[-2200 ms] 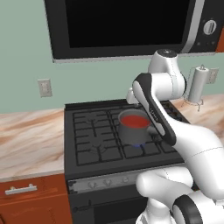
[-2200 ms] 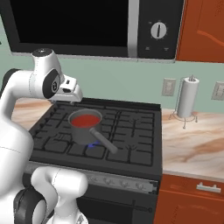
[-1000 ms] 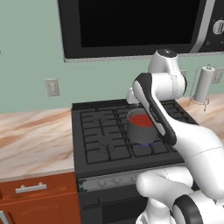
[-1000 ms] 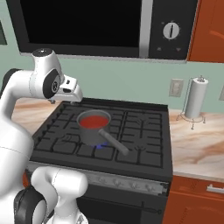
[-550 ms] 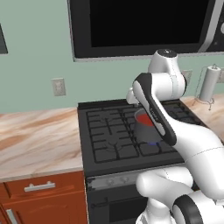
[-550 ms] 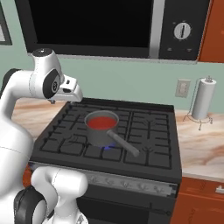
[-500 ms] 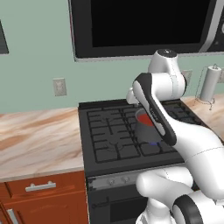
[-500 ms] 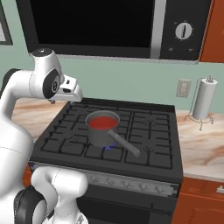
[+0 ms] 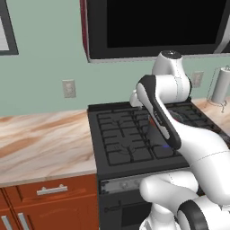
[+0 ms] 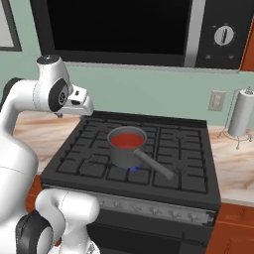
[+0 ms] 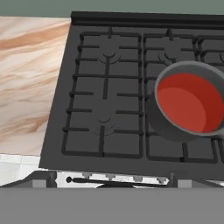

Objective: Wait until the marinara sauce is simmered to a deep red color and then turn off the stove.

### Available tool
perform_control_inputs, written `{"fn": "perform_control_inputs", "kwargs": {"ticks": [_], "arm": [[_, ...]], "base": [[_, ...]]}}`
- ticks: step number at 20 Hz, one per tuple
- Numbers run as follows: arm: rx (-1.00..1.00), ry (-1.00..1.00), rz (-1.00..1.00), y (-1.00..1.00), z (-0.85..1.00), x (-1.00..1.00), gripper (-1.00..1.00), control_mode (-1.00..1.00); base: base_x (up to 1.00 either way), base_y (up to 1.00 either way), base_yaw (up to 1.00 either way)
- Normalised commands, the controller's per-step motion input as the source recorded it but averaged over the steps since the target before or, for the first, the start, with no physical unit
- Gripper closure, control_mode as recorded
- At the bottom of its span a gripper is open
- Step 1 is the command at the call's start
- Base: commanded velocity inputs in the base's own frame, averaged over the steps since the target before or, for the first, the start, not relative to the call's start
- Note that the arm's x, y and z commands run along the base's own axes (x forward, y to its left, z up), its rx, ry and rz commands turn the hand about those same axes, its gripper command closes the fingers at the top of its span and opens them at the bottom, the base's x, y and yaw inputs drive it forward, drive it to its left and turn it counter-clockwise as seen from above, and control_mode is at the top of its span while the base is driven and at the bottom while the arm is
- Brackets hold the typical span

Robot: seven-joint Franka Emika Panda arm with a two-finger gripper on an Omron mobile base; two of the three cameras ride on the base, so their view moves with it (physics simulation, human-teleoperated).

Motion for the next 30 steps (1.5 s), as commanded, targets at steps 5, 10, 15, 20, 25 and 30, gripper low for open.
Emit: {"fn": "perform_control_inputs", "kwargs": {"ticks": [5, 10, 15, 20, 25, 30], "arm": [[0.0, 0.0, 0.0, 0.0, 0.0, 0.0, -1.0, 1.0], [0.0, 0.0, 0.0, 0.0, 0.0, 0.0, -1.0, 1.0], [0.0, 0.0, 0.0, 0.0, 0.0, 0.0, -1.0, 1.0], [0.0, 0.0, 0.0, 0.0, 0.0, 0.0, -1.0, -1.0], [0.0, 0.0, 0.0, 0.0, 0.0, 0.0, -1.0, -1.0], [0.0, 0.0, 0.0, 0.0, 0.0, 0.0, -1.0, -1.0]], "base": [[0.05, 0.37, 0.0], [0.05, 0.35, 0.0], [0.08, 0.21, -0.02], [0.01, 0.01, -0.01], [0.0, 0.0, 0.0], [0.0, 0.0, 0.0]]}}
